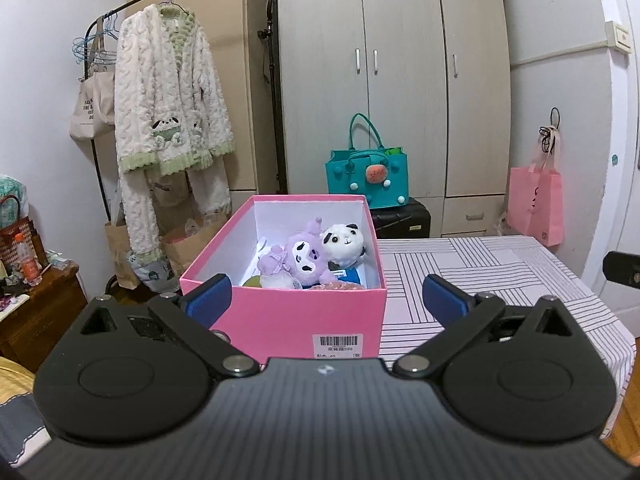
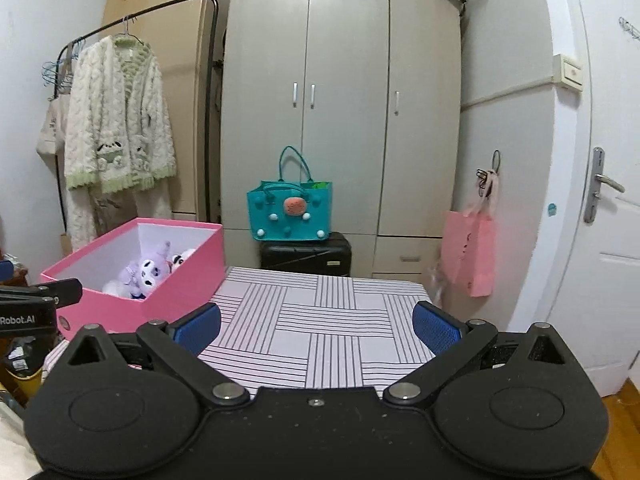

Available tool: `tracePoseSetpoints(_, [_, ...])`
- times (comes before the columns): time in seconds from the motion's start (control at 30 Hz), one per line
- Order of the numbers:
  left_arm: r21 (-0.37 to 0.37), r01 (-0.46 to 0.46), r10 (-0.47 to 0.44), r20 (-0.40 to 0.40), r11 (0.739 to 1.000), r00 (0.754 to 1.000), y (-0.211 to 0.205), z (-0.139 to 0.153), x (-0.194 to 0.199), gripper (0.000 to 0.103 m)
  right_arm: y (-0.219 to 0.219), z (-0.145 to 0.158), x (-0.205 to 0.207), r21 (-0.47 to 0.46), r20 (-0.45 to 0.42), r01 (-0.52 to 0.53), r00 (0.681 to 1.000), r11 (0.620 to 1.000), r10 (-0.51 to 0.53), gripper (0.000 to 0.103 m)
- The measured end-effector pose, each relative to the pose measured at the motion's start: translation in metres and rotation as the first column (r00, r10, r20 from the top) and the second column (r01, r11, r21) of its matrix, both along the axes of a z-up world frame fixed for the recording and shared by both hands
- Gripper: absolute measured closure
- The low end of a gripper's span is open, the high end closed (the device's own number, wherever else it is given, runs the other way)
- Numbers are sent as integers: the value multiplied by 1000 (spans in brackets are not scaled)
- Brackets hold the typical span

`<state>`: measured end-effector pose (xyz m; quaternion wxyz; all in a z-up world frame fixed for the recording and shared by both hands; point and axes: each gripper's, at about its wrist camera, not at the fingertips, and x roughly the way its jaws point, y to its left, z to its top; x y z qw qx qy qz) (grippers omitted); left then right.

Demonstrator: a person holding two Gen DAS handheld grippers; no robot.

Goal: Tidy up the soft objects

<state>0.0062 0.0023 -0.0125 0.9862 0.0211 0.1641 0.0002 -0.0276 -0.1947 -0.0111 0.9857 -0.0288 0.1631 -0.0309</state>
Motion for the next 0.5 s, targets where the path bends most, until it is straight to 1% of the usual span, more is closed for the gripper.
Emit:
tracePoseSetpoints(0.43, [4,-5,5,-16,1000,1000,-3,0,-1,0,4,-3,2,12,-9,17,1000,1000,-17,0])
tracePoseSetpoints(0.5, [10,-3,3,-9,1000,1000,-4,1,-2,0,3,-2,2,34,-31,15,999,999,-13,0])
